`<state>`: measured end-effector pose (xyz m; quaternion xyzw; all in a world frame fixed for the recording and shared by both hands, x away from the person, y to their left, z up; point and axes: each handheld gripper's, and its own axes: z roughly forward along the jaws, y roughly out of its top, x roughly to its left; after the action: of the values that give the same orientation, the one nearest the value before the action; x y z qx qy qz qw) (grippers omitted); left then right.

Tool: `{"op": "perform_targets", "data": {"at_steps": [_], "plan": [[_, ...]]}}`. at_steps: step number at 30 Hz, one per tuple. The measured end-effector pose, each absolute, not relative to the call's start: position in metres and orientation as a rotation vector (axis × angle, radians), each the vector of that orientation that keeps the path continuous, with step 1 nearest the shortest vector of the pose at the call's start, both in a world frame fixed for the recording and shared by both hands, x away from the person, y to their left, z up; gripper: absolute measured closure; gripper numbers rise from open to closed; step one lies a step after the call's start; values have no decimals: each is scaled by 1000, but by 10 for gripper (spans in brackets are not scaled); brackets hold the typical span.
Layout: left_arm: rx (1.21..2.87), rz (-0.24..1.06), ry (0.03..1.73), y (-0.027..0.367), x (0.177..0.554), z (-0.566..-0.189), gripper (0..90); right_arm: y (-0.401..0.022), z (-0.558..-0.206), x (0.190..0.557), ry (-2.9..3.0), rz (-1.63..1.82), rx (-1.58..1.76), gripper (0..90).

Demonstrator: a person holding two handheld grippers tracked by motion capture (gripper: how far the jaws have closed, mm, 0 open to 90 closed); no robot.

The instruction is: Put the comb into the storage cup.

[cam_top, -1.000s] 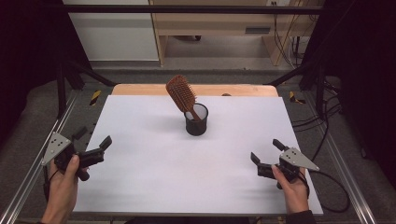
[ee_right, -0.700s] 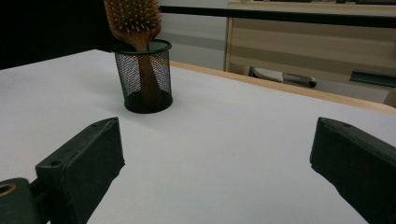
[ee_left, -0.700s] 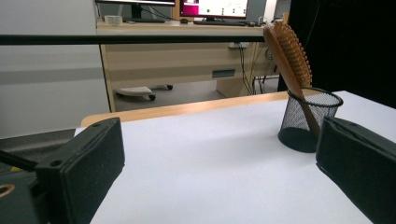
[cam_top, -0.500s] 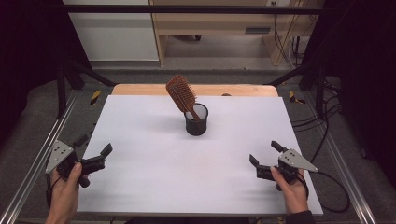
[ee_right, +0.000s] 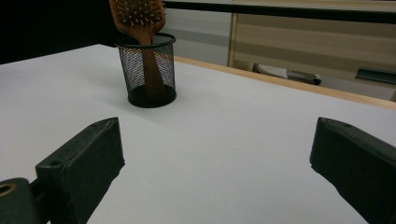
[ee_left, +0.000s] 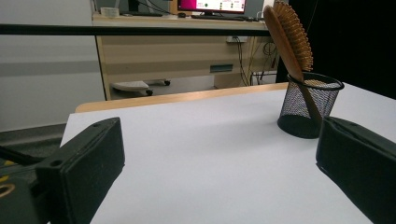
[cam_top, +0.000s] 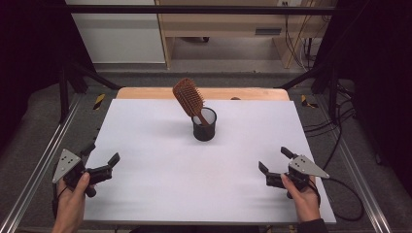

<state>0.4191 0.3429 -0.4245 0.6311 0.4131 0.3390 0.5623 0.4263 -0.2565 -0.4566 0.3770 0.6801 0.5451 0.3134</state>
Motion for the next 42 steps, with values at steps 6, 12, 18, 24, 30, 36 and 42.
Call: {"op": "perform_targets", "data": {"at_steps": [6,12,18,24,30,36,42], "plan": [[1492,806,964,340,417,-427,15,-256,-458,427,1804,1436,992,30],[1498,790,950,337,416,-430,15,-254,-458,427,1819,1435,985,30],[1508,779,936,332,415,-433,15,-254,-459,428,1826,1435,981,31],[1507,795,903,326,412,-434,13,-252,-460,428,1841,1441,974,31],[1519,798,870,320,409,-433,13,-251,-460,428,1850,1440,970,32],[1539,796,829,310,402,-434,12,-246,-460,428,1867,1454,948,34],[1519,811,830,307,396,-433,11,-241,-460,427,1884,1464,920,35]]}}
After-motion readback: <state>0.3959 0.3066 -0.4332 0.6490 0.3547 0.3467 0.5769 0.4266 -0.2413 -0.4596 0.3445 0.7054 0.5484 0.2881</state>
